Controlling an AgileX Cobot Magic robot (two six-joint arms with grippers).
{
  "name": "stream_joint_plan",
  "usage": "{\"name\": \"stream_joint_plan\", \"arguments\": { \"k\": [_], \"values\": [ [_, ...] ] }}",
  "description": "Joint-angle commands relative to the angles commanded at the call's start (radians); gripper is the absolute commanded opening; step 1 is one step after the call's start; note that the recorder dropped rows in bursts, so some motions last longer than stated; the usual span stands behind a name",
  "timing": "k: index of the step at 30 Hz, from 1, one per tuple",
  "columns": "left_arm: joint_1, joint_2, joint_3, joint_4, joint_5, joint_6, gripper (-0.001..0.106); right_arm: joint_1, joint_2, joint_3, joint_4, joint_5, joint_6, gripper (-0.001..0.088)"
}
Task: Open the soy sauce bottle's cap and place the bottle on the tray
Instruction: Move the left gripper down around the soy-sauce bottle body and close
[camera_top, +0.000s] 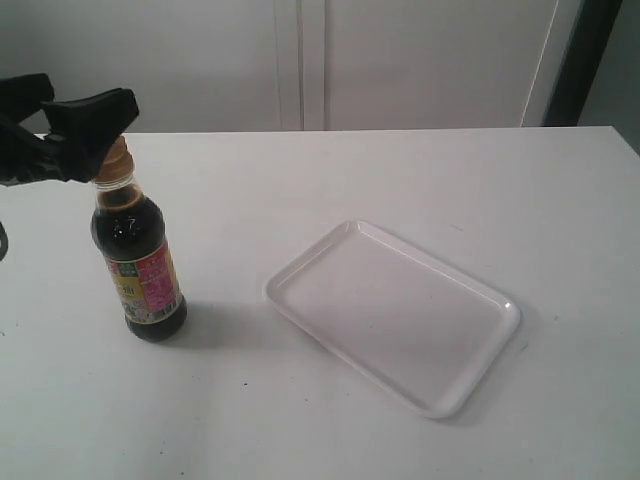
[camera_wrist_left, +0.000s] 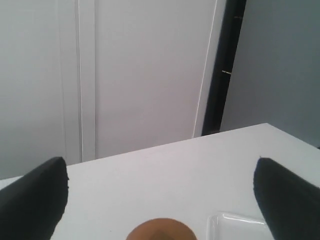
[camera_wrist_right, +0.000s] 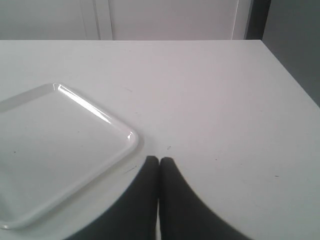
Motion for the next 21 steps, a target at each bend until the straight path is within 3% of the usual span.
{"name": "stream_joint_plan", "arguments": {
  "k": [16, 21],
  "values": [
    [0.000, 0.163, 0.026, 0.011, -0.074, 0.105, 0.105, 0.000, 0.000, 0.000, 0.000, 0.000, 0.018, 0.0000],
    [0.000, 0.207, 0.078, -0.072, -0.175, 0.185, 0.105, 0.000, 0.000, 0.000, 0.000, 0.000, 0.018, 0.0000]
  ]
}}
